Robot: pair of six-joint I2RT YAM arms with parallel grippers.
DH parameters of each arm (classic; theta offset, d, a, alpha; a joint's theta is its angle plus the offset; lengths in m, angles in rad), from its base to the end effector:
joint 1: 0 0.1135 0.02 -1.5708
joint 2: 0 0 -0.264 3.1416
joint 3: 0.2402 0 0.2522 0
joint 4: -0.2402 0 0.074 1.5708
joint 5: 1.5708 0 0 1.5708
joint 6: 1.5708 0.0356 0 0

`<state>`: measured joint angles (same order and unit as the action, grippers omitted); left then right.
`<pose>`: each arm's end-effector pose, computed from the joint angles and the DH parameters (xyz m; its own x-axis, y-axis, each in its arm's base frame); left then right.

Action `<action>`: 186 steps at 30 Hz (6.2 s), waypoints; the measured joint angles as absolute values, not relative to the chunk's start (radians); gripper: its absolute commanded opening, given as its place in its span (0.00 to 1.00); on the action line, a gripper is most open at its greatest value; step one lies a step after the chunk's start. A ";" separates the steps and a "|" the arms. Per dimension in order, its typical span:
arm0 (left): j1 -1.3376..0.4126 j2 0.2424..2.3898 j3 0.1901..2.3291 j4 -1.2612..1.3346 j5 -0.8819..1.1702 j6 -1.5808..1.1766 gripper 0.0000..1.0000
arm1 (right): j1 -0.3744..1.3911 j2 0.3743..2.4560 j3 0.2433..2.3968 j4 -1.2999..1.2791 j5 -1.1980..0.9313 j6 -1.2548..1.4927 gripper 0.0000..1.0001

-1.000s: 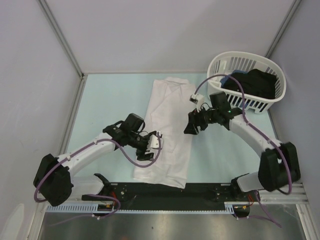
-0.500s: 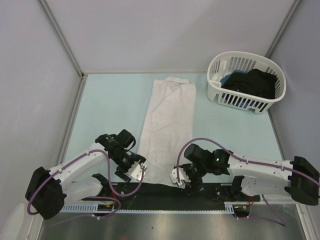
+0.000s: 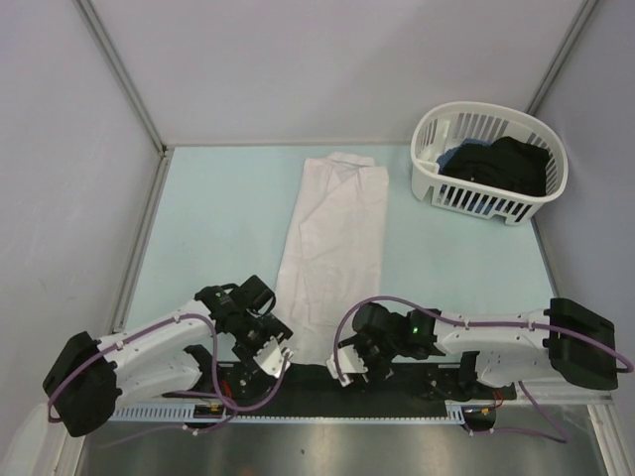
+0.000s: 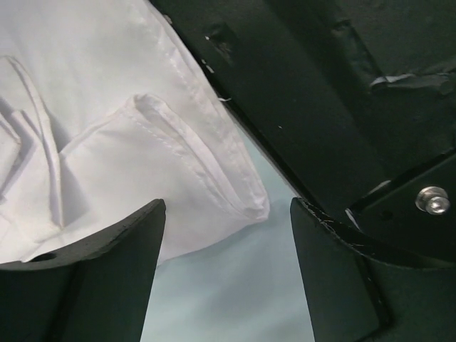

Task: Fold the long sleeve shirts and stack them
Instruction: Fold the shirt

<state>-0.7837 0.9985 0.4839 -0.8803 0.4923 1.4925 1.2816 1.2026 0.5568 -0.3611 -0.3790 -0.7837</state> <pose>0.0860 -0.1095 0.1633 0.6240 0.6184 -0.4776 0.7485 -0.6486 0.1381 0.0484 0.2088 0.1698 0.4977 -0.6270 -0.5993 -0.8408 -0.5184 -0.1558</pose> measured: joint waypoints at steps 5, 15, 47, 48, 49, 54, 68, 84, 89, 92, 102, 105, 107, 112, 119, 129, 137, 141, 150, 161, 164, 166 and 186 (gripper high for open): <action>-0.793 1.023 0.484 -0.832 0.493 1.481 0.75 | 1.288 1.202 0.557 -0.378 -0.350 -0.818 0.70; -0.802 1.028 0.470 -0.809 0.509 1.476 0.53 | 1.327 1.244 0.528 -0.297 -0.304 -0.870 0.21; -0.696 1.016 0.677 -0.826 0.662 1.271 0.00 | 0.998 1.082 0.614 -0.394 -0.279 -0.756 0.00; -0.657 1.056 0.731 -0.830 0.675 1.264 0.00 | 0.945 1.098 0.643 -0.388 -0.282 -0.753 0.00; -0.606 1.133 0.808 -0.831 0.698 1.258 0.00 | 0.858 1.129 0.692 -0.383 -0.303 -0.751 0.00; -0.438 1.467 1.134 -0.783 0.754 1.192 0.00 | 0.603 1.341 0.937 -0.345 -0.384 -0.765 0.00; -0.340 2.048 1.600 -0.710 0.704 1.007 0.00 | 0.380 1.797 1.167 -0.274 -0.459 -0.848 0.00; -0.311 2.118 1.671 -0.609 0.594 0.868 0.24 | 0.371 1.883 1.231 -0.094 -0.361 -0.763 0.26; -0.311 2.133 1.686 -0.617 0.586 0.836 0.47 | 0.366 1.888 1.238 -0.121 -0.327 -0.712 0.71; -0.303 2.136 1.729 -0.627 0.584 0.791 0.62 | 0.350 1.882 1.272 -0.179 -0.305 -0.650 0.76; -0.117 1.982 1.625 -0.713 0.764 0.516 0.81 | 0.151 1.684 1.341 -0.369 -0.577 -0.094 0.89; -0.083 1.890 1.470 -0.706 0.813 0.421 0.79 | 0.168 1.622 1.201 -0.340 -0.664 0.054 0.90; -0.088 1.854 1.366 -0.685 0.836 0.363 0.79 | 0.188 1.621 1.115 -0.333 -0.701 0.128 0.90; -0.104 1.842 1.183 -0.635 0.841 0.255 0.80 | 0.207 1.657 0.989 -0.297 -0.731 0.221 0.90; -0.104 1.845 1.132 -0.551 0.842 0.173 0.79 | 0.233 1.673 0.947 -0.196 -0.750 0.275 0.77; -0.105 1.871 1.125 -0.460 0.871 0.101 0.60 | 0.266 1.678 0.911 -0.129 -0.809 0.365 0.25; -0.142 1.872 1.087 -0.437 0.905 0.068 0.44 | 0.230 1.699 0.863 -0.204 -0.817 0.410 0.11; -0.159 1.872 1.039 -0.432 0.895 0.060 0.30 | 0.231 1.725 0.861 -0.210 -0.802 0.414 0.00; -0.160 1.877 1.016 -0.431 0.858 0.053 0.11 | 0.234 1.755 0.825 -0.225 -0.757 0.410 0.00; -0.122 1.773 1.038 -0.505 0.877 0.126 0.98 | 0.201 1.684 0.941 -0.443 -0.752 0.312 0.83; -0.100 1.637 1.043 -0.525 0.922 0.144 0.99 | 0.183 1.589 0.992 -0.459 -0.772 0.303 1.00; -0.122 1.577 1.047 -0.511 0.959 0.120 0.99 | 0.200 1.534 1.013 -0.421 -0.796 0.322 1.00; -0.292 1.972 0.931 0.263 1.065 -0.552 0.95 | 0.285 1.928 0.912 0.193 -0.986 0.690 0.91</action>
